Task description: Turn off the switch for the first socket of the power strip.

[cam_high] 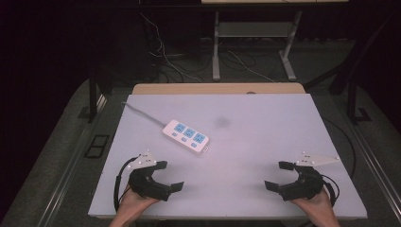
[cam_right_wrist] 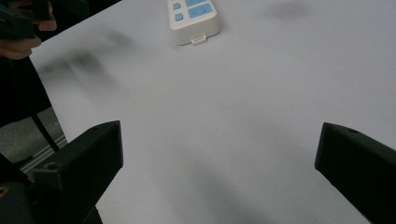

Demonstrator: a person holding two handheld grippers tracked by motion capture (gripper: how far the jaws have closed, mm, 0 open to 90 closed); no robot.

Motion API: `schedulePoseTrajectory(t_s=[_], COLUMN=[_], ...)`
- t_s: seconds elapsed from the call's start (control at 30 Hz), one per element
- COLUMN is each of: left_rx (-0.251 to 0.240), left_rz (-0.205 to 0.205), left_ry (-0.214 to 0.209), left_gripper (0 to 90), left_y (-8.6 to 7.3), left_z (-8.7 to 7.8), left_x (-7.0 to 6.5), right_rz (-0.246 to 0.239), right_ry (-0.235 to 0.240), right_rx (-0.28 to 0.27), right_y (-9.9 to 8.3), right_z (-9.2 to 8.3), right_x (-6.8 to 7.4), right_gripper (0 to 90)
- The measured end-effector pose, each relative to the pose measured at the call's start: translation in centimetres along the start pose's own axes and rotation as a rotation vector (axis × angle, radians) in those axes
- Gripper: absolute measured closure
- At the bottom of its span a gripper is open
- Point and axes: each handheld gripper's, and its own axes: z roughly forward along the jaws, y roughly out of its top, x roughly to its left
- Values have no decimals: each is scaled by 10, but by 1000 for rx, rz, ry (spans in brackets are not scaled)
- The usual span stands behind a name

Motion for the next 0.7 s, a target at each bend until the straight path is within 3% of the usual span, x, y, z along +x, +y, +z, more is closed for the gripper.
schedulePoseTrajectory(t_s=[0.7], left_rx=[41], left_rz=[11], left_ry=[13], left_gripper=[0], left_y=[23], left_z=[-3], left_x=[11], right_rz=[-2], right_ry=[-4], right_rx=[6], right_y=[0], right_z=[0], right_x=[-1], right_gripper=[8])
